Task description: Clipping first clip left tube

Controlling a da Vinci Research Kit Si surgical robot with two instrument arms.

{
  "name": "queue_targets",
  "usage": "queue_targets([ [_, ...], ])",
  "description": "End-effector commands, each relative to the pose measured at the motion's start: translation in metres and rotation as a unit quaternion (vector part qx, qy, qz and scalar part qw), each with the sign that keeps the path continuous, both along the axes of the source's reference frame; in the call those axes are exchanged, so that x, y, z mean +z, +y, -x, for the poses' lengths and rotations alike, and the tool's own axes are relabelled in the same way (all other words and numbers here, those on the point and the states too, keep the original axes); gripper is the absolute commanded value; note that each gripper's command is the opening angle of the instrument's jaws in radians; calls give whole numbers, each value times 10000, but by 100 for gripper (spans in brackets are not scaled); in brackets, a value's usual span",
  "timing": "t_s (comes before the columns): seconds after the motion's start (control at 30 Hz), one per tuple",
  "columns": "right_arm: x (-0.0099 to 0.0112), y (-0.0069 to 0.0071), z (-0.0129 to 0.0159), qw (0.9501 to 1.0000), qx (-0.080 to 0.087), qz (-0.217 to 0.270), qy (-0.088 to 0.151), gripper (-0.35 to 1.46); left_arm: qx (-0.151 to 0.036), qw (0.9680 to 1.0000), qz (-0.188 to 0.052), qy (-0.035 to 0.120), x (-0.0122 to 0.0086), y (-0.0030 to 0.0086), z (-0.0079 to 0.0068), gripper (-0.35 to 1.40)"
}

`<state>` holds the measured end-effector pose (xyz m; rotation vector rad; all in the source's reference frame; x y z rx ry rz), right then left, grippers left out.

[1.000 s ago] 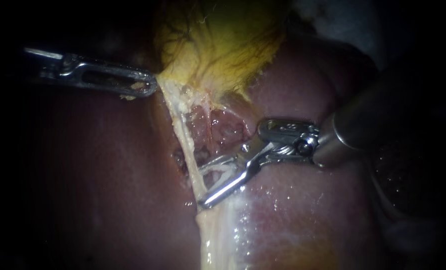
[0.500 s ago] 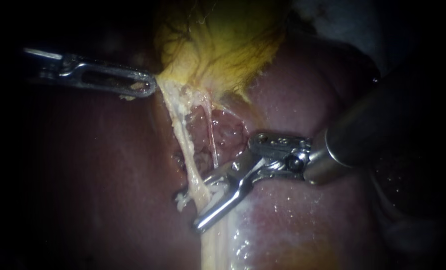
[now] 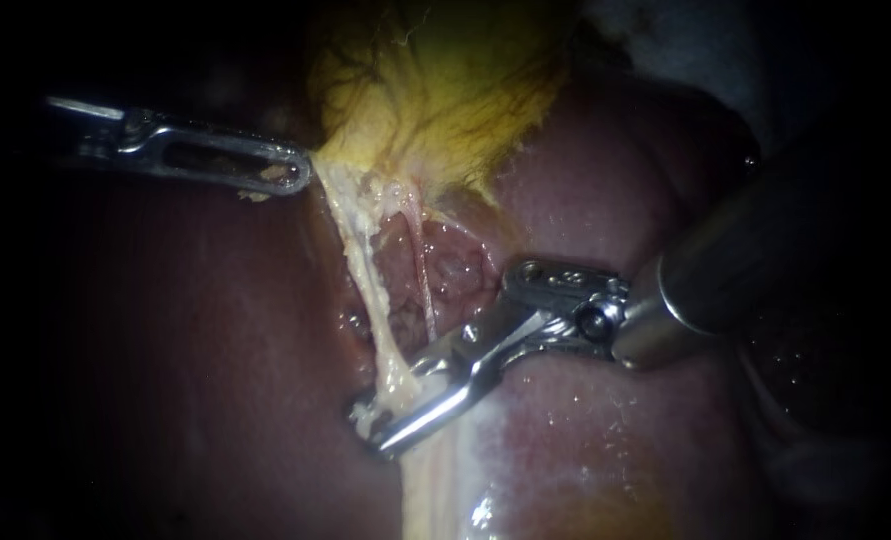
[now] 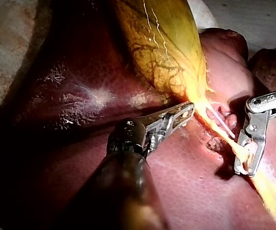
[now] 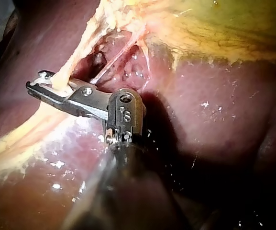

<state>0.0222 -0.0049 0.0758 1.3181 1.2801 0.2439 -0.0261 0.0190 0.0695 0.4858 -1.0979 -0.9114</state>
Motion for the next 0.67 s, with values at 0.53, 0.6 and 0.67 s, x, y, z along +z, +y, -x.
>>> queue_targets([
  [0.53, 1, -1, -3, 9993, 40, -278, -246, -35, 2, 10000, 0, -1, 0, 0, 0, -35],
  [0.6, 1, -1, -3, 9993, 41, -278, -246, -35, 2, 10000, 0, -1, 0, 0, 0, -35],
  [0.67, 1, -1, -3, 9993, 41, -278, -246, -35, 2, 10000, 0, -1, 0, 0, 0, -35],
])
